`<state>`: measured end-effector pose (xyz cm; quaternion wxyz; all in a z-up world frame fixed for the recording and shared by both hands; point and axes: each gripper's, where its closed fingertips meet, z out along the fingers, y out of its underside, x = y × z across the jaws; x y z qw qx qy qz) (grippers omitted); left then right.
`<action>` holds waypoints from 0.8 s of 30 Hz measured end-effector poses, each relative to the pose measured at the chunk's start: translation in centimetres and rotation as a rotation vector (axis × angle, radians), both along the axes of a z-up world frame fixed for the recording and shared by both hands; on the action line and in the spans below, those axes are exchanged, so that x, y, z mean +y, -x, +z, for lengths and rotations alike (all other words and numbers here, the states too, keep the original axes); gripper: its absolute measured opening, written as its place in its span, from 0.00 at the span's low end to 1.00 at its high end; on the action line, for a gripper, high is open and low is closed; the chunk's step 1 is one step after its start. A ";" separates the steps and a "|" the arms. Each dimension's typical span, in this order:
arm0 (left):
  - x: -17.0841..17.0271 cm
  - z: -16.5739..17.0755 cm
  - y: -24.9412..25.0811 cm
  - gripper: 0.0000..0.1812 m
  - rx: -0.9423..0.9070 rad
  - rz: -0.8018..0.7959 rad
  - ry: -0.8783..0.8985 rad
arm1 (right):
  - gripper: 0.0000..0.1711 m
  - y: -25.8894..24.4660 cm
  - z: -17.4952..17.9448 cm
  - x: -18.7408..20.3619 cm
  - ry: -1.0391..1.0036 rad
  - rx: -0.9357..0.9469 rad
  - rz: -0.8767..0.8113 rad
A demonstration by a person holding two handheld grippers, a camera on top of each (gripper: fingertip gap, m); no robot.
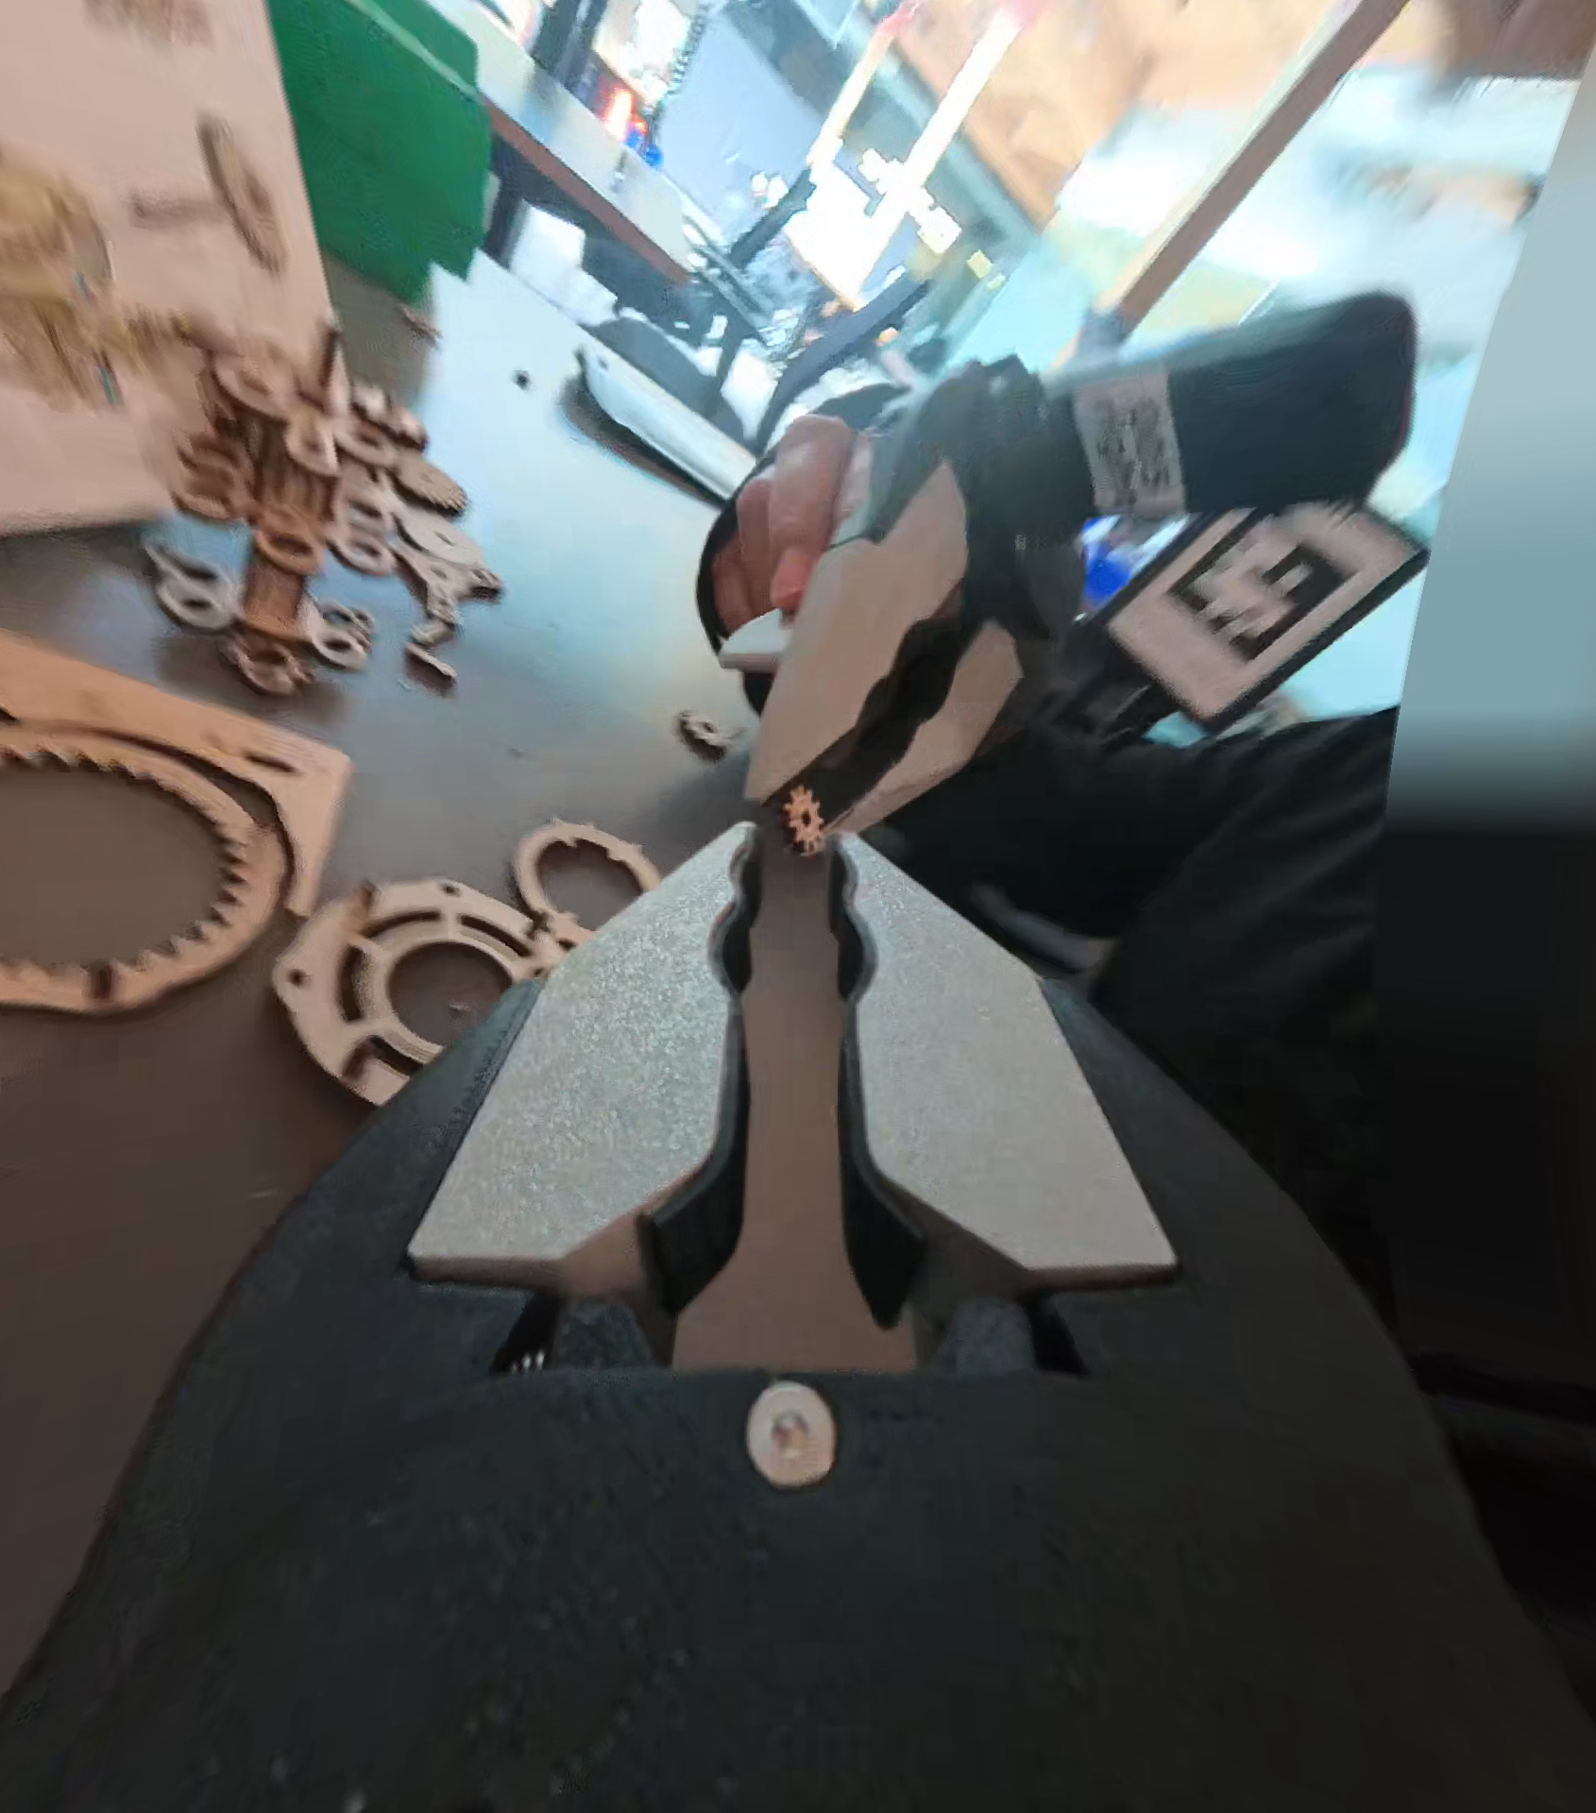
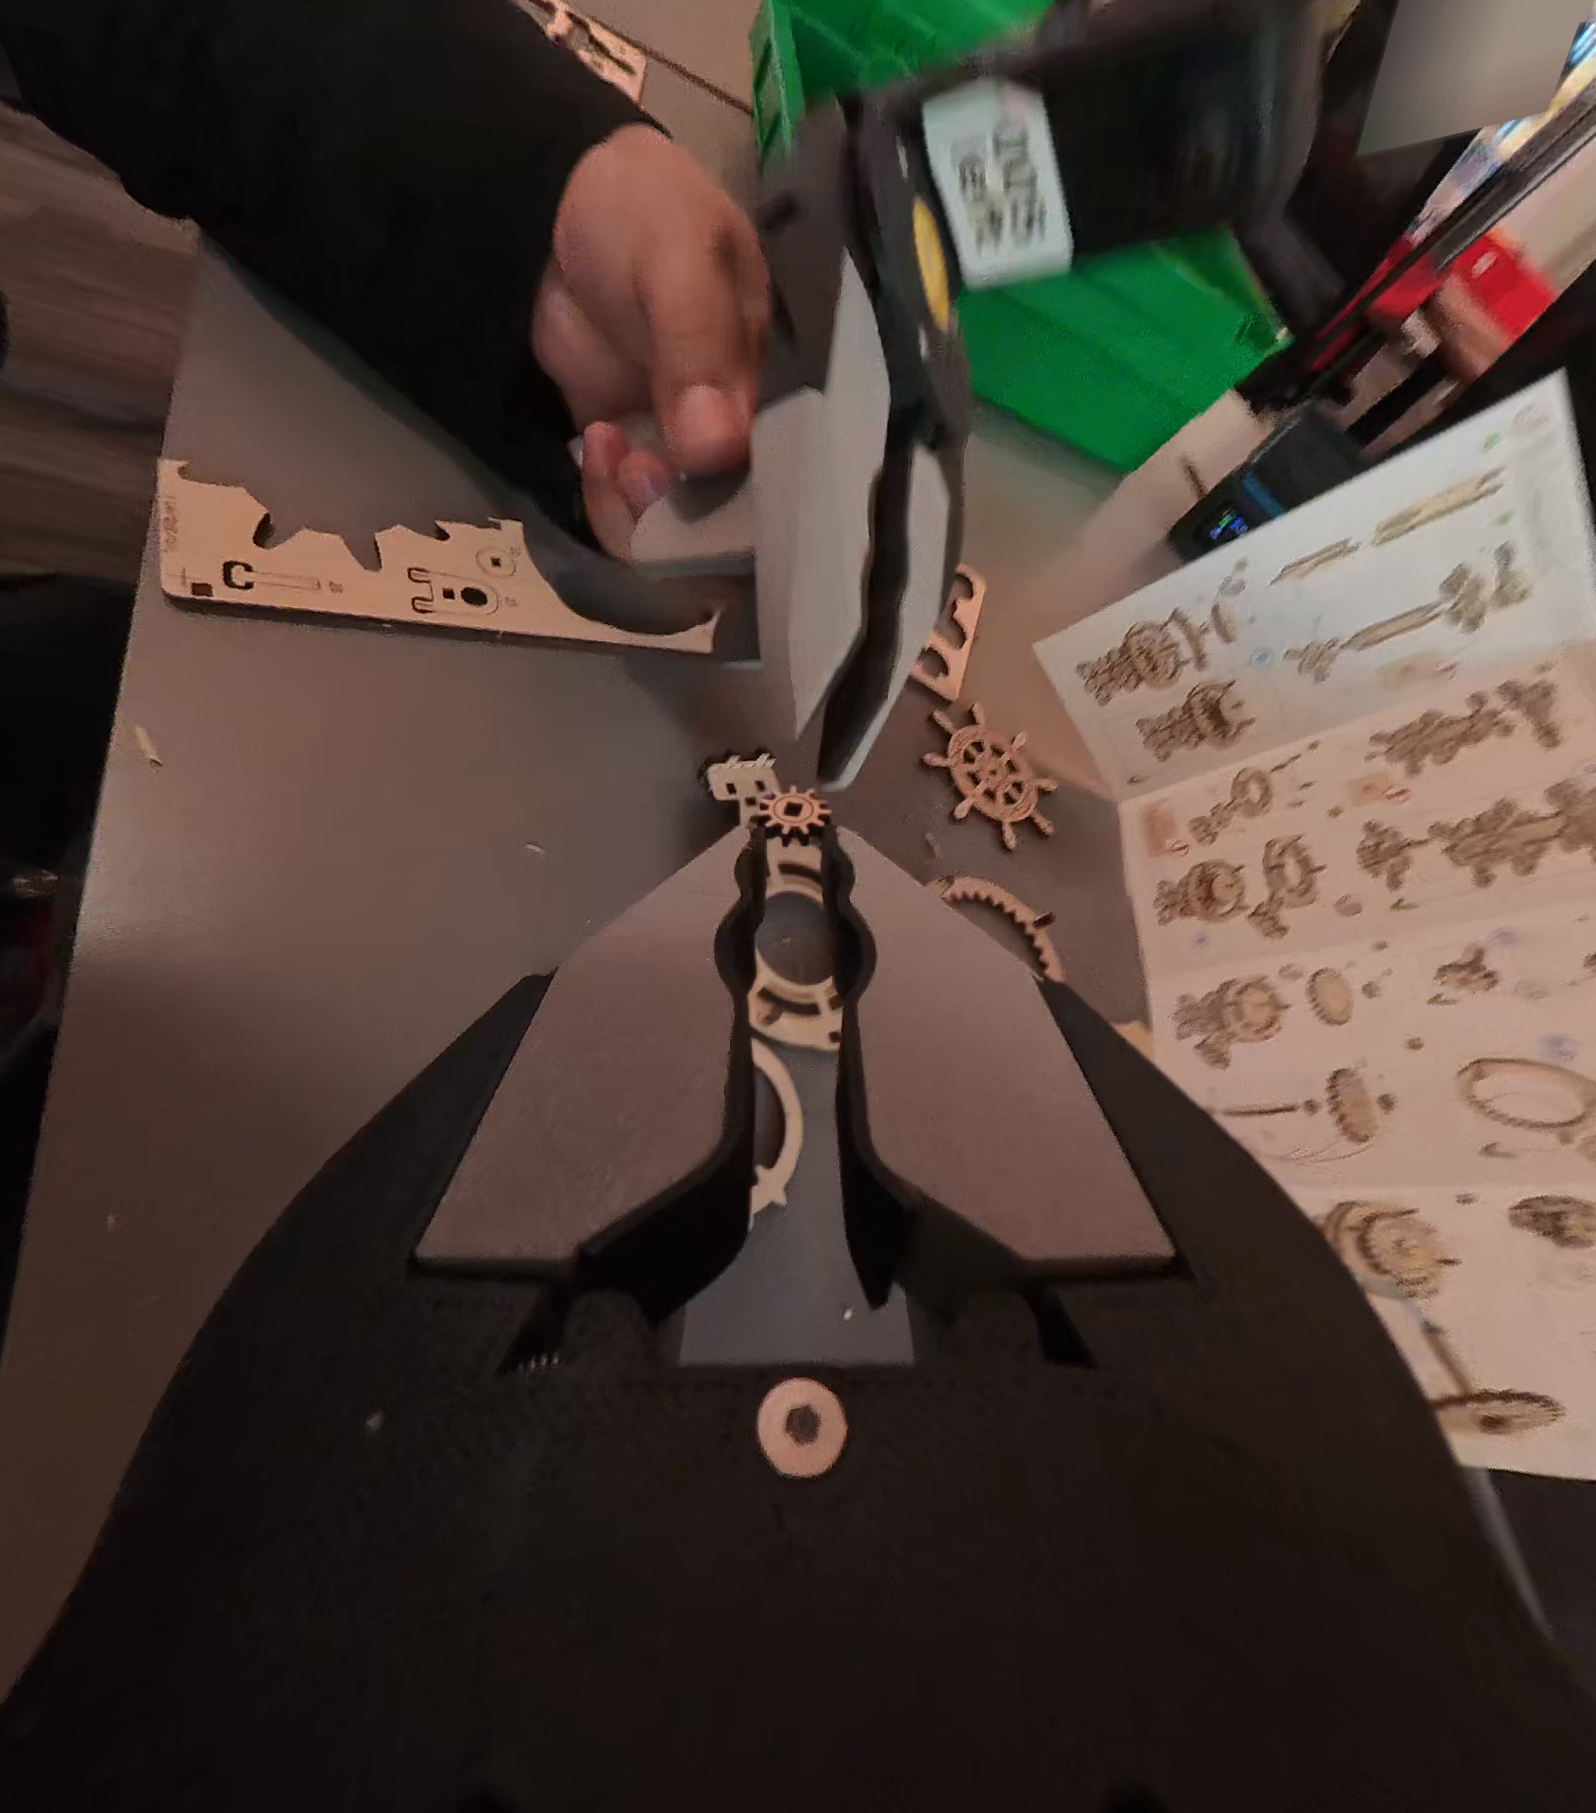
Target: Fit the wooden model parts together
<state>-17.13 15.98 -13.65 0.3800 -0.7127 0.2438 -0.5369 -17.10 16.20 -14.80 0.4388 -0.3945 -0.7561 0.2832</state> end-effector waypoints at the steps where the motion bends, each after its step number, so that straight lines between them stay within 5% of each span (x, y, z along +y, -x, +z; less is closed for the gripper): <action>1: 0.0 0.1 -0.1 0.05 0.071 0.016 -0.097 | 0.04 0.0 -0.2 0.1 0.027 -0.012 -0.002; 9: -0.4 -1.8 -1.1 0.10 0.467 0.049 -0.536 | 0.04 -0.4 -0.3 -0.1 0.121 -0.023 0.033; 24: -0.3 -1.6 -1.4 0.07 0.493 0.073 -0.601 | 0.04 -0.4 -0.8 -0.5 0.141 -0.042 0.053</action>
